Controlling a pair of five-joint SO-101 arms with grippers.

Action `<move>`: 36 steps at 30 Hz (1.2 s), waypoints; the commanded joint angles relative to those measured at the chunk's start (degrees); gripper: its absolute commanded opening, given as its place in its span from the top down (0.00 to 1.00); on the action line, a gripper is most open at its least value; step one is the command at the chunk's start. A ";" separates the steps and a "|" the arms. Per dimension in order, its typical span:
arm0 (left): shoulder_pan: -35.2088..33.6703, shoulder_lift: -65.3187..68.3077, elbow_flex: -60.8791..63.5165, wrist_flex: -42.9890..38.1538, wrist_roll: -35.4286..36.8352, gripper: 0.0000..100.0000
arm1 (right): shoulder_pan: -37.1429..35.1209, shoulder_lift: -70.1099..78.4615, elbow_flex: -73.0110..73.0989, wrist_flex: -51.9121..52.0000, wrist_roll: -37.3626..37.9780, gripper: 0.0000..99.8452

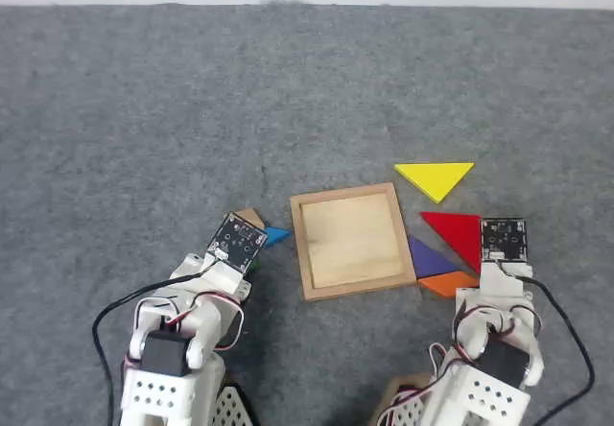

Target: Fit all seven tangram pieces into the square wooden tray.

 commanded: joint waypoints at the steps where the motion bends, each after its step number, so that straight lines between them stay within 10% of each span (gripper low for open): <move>1: -0.35 -0.70 -0.66 -0.09 -0.44 0.90 | 0.84 -1.10 1.05 0.22 -0.18 0.99; 36: -0.35 -0.70 -0.66 -0.09 -0.44 0.90 | -0.31 -1.01 -7.91 -1.98 9.93 0.97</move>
